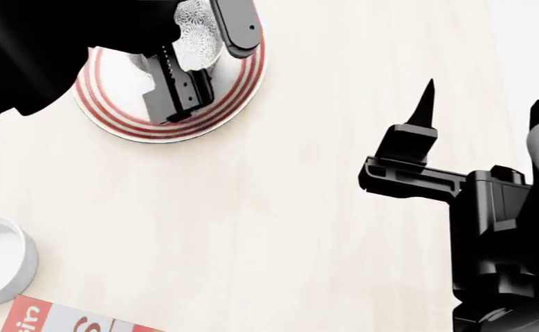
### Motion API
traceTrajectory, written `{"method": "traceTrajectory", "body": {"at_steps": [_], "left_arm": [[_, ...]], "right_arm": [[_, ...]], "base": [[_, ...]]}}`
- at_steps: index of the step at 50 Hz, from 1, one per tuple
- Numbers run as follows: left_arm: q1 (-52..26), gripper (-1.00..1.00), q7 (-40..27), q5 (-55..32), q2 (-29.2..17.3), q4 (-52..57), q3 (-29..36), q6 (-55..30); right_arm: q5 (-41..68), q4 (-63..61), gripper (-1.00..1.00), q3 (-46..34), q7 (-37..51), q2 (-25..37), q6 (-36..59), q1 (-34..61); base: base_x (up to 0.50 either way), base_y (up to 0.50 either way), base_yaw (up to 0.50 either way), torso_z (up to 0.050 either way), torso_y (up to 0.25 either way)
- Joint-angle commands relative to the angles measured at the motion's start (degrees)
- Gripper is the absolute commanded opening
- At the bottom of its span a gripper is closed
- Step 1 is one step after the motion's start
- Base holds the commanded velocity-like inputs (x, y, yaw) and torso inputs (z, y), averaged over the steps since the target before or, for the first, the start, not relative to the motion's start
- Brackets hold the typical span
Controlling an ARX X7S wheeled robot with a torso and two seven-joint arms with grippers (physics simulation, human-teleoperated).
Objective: Pick the akita bowl next to the ramekin and place it on the plate.
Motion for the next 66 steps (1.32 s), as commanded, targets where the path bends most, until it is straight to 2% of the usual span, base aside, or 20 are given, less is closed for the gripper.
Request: {"method": "traceTrajectory", "body": {"at_steps": [1, 9, 15, 17, 23, 29, 39, 46, 50, 54, 58, 59, 66], "left_arm": [[-3.1, 1.0, 2.1, 1.1, 0.0, 1.8, 0.2, 0.0], [-6.2, 1.0, 3.2, -1.2, 0.0, 4.9, -0.1, -0.2], [-9.3, 1.0, 0.1, -8.1, 0.0, 10.2, -2.8, 0.6], [-10.2, 1.0, 0.5, -8.9, 0.0, 11.4, -1.4, 1.0], [-14.7, 1.0, -0.8, -12.5, -0.1, 15.3, -2.8, 2.7], [-17.6, 1.0, -4.4, -14.5, -3.3, 25.2, -5.7, 0.8], [-16.8, 1.0, -15.4, -18.8, -7.9, 37.2, -12.2, -2.4], [-12.6, 1.0, -29.9, -25.3, -12.8, 50.2, -18.4, -7.9], [-11.3, 1.0, -34.4, -27.5, -14.4, 54.6, -20.0, -9.8], [-8.3, 1.0, -43.1, -31.4, -16.2, 60.4, -24.0, -11.3], [-8.3, 1.0, -43.1, -31.5, -16.2, 60.5, -24.0, -11.4], [-7.8, 1.0, -49.1, -34.7, -17.3, 64.4, -27.1, -12.8], [-7.2, 1.0, -57.5, -39.7, -18.4, 70.9, -30.7, -15.0]], "right_arm": [[-1.2, 0.7, 1.0, -0.8, -0.6, -0.1, -1.1, -0.1], [-1.2, 0.6, 1.0, -0.8, -0.4, 0.0, -1.2, -0.2], [-0.4, 0.0, 1.0, -0.3, 0.3, 0.1, -0.7, -0.2], [-0.7, 0.0, 1.0, -0.4, 0.2, 0.1, -0.9, -0.2], [-0.5, -0.1, 1.0, -0.6, 0.1, 0.3, -0.8, -0.3], [-1.1, 0.0, 1.0, -0.9, -0.1, 0.4, -1.4, -0.5], [-0.9, -0.3, 1.0, -1.0, -0.1, 0.6, -1.3, -0.4], [0.1, -0.9, 1.0, -0.8, 0.7, 0.8, -0.4, 0.0], [0.2, -0.9, 1.0, -0.8, 0.8, 0.8, -0.4, 0.1], [0.5, -1.0, 1.0, -0.7, 1.0, 0.9, -0.2, 0.2], [0.6, -1.1, 1.0, -0.7, 1.2, 0.9, -0.1, 0.2], [0.6, -1.1, 1.0, -0.7, 1.2, 1.0, -0.1, 0.3], [0.6, -0.8, 1.0, -0.7, 1.2, 1.0, -0.4, 0.3]], "base": [[0.0, 0.0, 0.0, 0.0, 0.0], [0.0, 0.0, 0.0, 0.0, 0.0], [0.0, 0.0, 0.0, 0.0, 0.0], [0.0, 0.0, 0.0, 0.0, 0.0], [0.0, 0.0, 0.0, 0.0, 0.0], [0.0, 0.0, 0.0, 0.0, 0.0], [0.0, 0.0, 0.0, 0.0, 0.0], [0.0, 0.0, 0.0, 0.0, 0.0], [0.0, 0.0, 0.0, 0.0, 0.0], [0.0, 0.0, 0.0, 0.0, 0.0], [0.0, 0.0, 0.0, 0.0, 0.0], [0.0, 0.0, 0.0, 0.0, 0.0], [0.0, 0.0, 0.0, 0.0, 0.0]]}}
